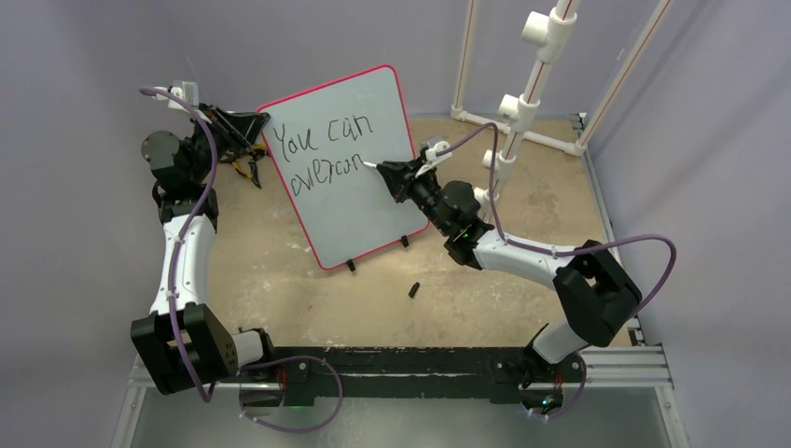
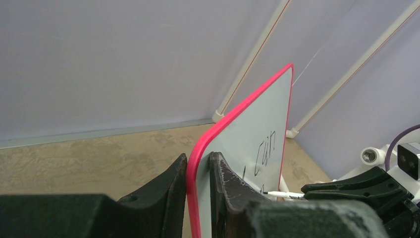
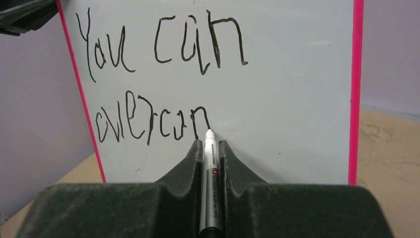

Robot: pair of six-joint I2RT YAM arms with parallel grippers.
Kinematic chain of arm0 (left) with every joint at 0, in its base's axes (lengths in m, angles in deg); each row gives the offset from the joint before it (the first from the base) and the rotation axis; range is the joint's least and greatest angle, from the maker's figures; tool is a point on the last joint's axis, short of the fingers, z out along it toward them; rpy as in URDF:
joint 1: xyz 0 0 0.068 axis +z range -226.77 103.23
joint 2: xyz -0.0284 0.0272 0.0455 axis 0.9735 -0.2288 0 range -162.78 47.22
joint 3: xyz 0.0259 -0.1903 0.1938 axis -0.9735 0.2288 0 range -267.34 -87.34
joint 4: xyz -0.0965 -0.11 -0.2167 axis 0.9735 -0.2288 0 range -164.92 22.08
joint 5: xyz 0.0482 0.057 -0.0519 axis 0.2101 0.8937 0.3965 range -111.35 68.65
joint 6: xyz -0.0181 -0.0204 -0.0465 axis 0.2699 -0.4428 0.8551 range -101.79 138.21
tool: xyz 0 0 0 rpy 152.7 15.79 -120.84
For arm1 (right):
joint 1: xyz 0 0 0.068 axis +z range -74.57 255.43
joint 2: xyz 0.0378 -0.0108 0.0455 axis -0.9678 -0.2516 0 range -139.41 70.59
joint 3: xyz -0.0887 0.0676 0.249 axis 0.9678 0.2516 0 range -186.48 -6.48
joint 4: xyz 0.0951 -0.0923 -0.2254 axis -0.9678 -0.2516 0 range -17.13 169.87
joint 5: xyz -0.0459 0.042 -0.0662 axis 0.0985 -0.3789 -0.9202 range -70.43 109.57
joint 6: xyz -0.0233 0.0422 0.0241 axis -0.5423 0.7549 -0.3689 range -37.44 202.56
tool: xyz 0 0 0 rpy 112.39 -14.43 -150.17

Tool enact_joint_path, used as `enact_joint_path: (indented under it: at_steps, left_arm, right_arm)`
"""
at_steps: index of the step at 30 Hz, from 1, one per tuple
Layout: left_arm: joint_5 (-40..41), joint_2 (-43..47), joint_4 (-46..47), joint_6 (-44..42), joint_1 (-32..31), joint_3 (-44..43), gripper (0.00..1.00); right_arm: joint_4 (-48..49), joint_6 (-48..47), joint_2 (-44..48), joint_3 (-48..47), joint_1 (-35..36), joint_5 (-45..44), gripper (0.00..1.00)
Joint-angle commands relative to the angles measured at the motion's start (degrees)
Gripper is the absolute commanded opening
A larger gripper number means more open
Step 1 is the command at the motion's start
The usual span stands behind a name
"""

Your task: Write a sentence on the whiteboard

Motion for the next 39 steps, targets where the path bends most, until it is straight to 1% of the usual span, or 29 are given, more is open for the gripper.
enact_joint_path:
  at_steps: [1, 9, 22, 34, 39]
  left_arm:
    - [-1.2, -0.1, 0.4, 0.2, 0.3, 0.6, 0.17]
    - [-1.1, 0.0, 0.4, 0.3, 0.2, 0.6, 0.17]
    - [-1.0, -0.1, 0.4, 0.2, 0.2, 0.7, 0.17]
    - [-1.0, -0.1, 0.4, 0.2, 0.3, 0.7, 0.17]
    - [-1.0, 0.0, 0.4, 0.1, 0.3, 0.7, 0.17]
  right_arm:
    - [1.7, 0.7, 2.0, 2.2, -0.5, -2.3, 0.0]
    - [3.1, 1.1, 2.5, 2.3, -0.5, -1.3, 0.0]
    - [3.9, 0.7, -1.1, -3.5, -0.5, 0.6, 0.0]
    - [2.8, 0.9, -0.1, -2.9, -0.7, -4.3, 0.0]
    - [2.4, 1.1, 0.4, -2.4, -1.3, -4.7, 0.0]
